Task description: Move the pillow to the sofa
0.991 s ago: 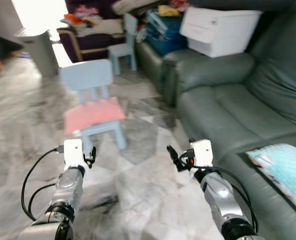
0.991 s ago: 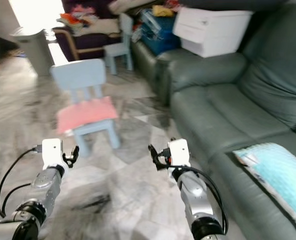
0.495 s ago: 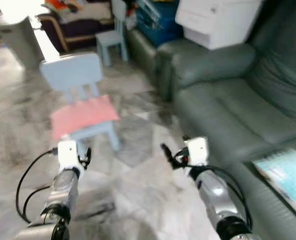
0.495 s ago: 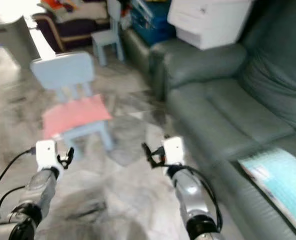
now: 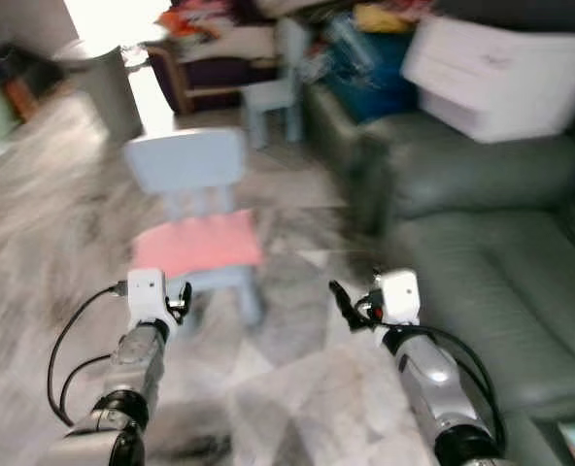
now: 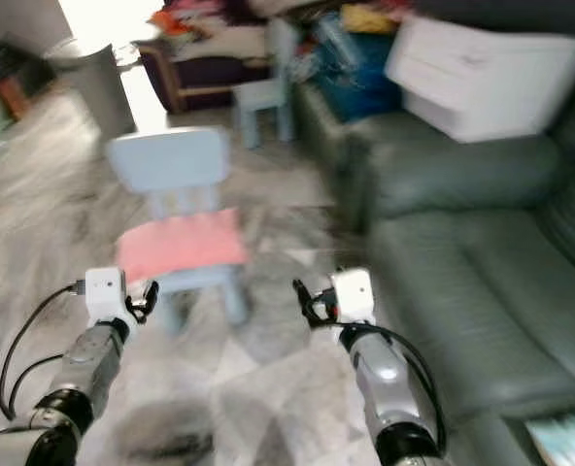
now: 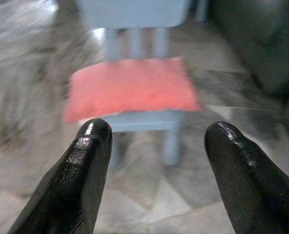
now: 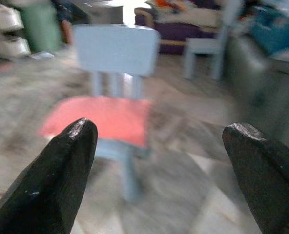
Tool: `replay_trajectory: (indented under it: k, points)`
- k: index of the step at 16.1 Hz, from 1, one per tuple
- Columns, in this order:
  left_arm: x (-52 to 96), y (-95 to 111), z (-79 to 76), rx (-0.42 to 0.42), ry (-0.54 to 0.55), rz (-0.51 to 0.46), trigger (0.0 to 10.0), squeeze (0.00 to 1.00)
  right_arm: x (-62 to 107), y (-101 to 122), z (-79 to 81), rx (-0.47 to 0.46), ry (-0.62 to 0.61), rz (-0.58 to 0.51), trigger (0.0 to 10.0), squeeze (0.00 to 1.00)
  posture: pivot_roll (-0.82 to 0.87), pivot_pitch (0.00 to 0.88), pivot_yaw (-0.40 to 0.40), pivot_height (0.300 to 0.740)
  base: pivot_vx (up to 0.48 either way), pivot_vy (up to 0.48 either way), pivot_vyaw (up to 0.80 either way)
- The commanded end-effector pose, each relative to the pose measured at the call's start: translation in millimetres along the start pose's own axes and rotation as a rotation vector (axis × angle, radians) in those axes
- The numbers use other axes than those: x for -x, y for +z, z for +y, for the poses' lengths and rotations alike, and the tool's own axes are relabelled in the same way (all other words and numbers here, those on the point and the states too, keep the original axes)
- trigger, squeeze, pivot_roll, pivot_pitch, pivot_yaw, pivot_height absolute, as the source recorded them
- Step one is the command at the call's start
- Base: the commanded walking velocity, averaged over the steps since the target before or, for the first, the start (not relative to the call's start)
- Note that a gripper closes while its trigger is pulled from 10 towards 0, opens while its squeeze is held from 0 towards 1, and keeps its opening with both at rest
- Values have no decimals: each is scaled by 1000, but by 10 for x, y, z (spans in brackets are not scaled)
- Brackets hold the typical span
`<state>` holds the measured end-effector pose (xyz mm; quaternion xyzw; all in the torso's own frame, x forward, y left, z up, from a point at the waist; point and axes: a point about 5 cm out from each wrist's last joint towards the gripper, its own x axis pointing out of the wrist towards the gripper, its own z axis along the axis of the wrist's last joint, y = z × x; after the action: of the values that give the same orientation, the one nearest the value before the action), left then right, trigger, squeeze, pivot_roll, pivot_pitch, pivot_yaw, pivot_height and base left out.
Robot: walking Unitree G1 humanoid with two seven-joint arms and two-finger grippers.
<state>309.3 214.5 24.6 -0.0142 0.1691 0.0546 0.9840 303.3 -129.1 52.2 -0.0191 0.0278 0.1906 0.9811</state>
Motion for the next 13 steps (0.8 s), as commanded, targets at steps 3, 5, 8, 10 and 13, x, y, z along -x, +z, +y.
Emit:
replay_trajectory:
  k: [3,5,8,10,13]
  points:
    - [-7,9,-13,2,-10,2,10000,0,-3,12,11,-7,0,-7,10000,0,-162,0,67,740,371,301,506]
    - [-7,6,-12,8,-8,5,10000,0,-4,12,11,-8,-1,-7,10000,0,-161,0,66,740,332,347,0]
    - [-5,-22,-18,25,-5,28,10000,0,-8,7,5,-10,-4,-2,10000,0,-160,0,66,740,90,441,0]
    - [-6,-20,-21,21,-5,28,10000,0,-8,8,0,-11,-6,-1,10000,0,-162,0,67,740,0,469,0]
    - [-10,-14,-24,13,-6,29,10000,0,-2,4,-7,-14,-9,-1,10000,0,-164,0,67,740,0,467,0]
